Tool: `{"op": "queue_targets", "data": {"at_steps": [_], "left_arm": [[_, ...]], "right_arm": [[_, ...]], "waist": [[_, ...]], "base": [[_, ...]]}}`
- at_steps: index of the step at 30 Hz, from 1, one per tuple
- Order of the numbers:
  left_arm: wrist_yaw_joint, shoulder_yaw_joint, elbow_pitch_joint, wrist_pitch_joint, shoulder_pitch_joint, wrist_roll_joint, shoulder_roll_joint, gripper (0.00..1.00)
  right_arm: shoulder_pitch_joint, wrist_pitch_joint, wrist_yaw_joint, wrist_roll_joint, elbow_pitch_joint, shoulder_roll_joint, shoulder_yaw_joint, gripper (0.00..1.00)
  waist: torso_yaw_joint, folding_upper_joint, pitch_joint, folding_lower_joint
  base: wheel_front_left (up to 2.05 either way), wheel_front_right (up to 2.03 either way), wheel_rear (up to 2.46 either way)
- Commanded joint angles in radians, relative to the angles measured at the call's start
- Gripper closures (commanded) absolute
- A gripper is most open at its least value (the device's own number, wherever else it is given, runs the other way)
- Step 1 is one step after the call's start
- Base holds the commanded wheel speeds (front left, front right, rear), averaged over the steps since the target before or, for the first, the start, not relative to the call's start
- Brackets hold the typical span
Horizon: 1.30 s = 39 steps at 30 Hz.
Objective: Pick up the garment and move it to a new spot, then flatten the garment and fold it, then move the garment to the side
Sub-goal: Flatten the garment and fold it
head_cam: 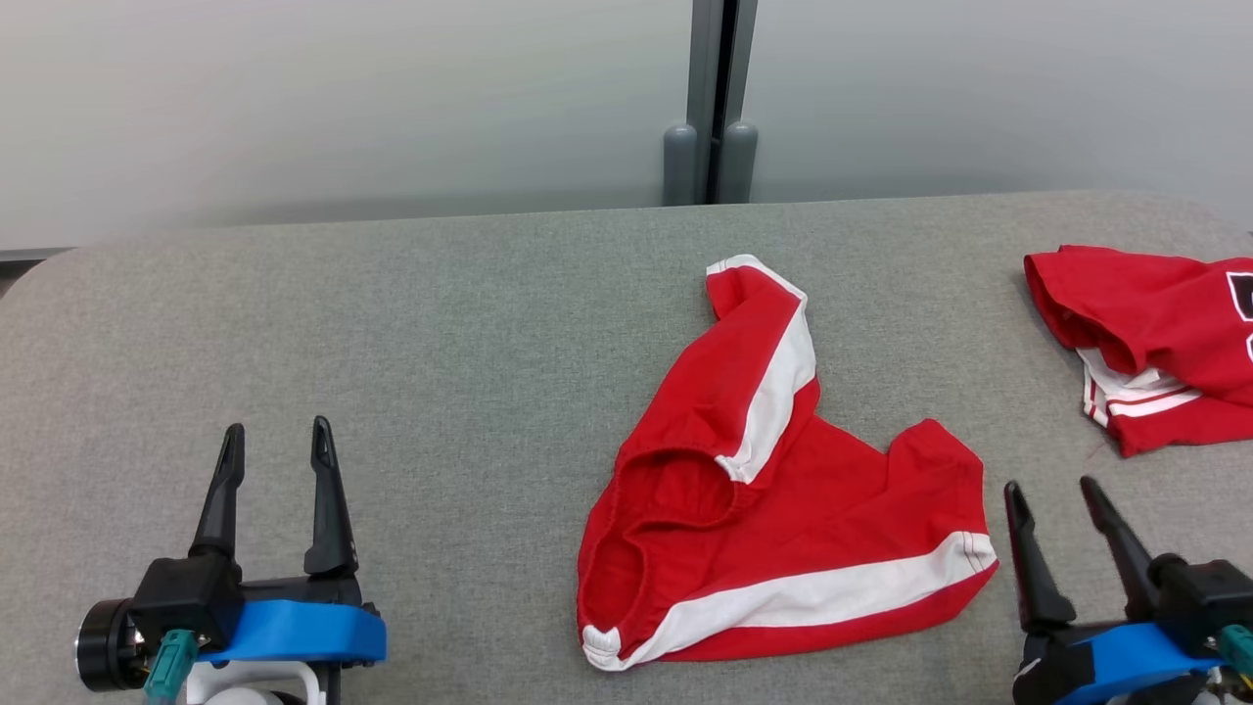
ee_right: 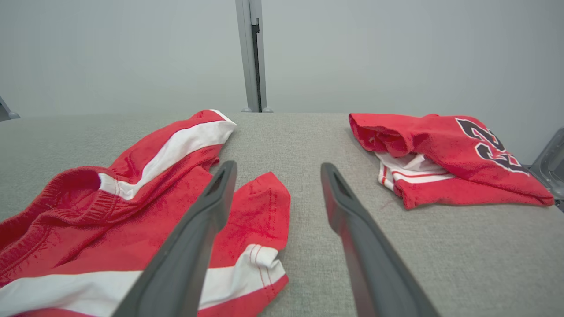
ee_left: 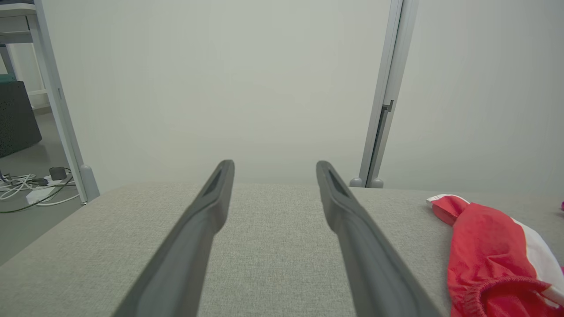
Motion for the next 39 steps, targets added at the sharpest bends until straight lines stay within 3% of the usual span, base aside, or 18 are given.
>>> {"op": "queue_targets", "data": {"at_steps": [1,8,18,27,33,39], "left_arm": [[-0.004,0.004,-0.001,-0.004,0.009,0.006,0.000,0.00],[-0.012,0.000,-0.003,-0.004,0.006,0.023,0.000,0.00],[-0.031,-0.064,0.007,-0.004,-0.028,0.049,-0.001,0.00],[-0.061,-0.342,0.093,0.001,-0.143,0.069,0.000,0.00],[-0.059,-0.552,0.197,0.045,-0.244,0.006,0.037,0.00],[-0.059,-0.673,0.313,0.099,-0.326,-0.059,0.071,0.00]], "right_arm": [[-0.011,-0.020,0.001,-0.001,-0.014,0.007,-0.008,0.00],[-0.041,-0.101,0.001,0.001,-0.058,0.035,-0.013,0.00],[-0.066,-0.115,0.001,0.006,-0.003,0.040,0.007,0.00],[-0.088,-0.117,0.001,0.021,0.030,0.041,0.027,0.00],[-0.109,-0.119,0.001,0.030,0.042,0.040,0.031,0.00],[-0.126,-0.124,0.001,0.039,0.051,0.040,0.031,0.00]], "waist": [[-0.002,-0.0001,-0.003,0.0000],[-0.006,-0.0001,-0.002,0.0000],[-0.009,-0.0001,0.013,0.0000],[-0.035,-0.0001,0.030,0.0000],[-0.074,-0.0001,0.059,0.0000],[-0.116,-0.0001,0.097,0.0000]], "base": [[0.00,0.00,0.00],[0.00,0.00,0.00],[0.00,0.00,0.00],[0.00,0.00,0.00],[0.00,0.00,0.00],[0.00,0.00,0.00]]}}
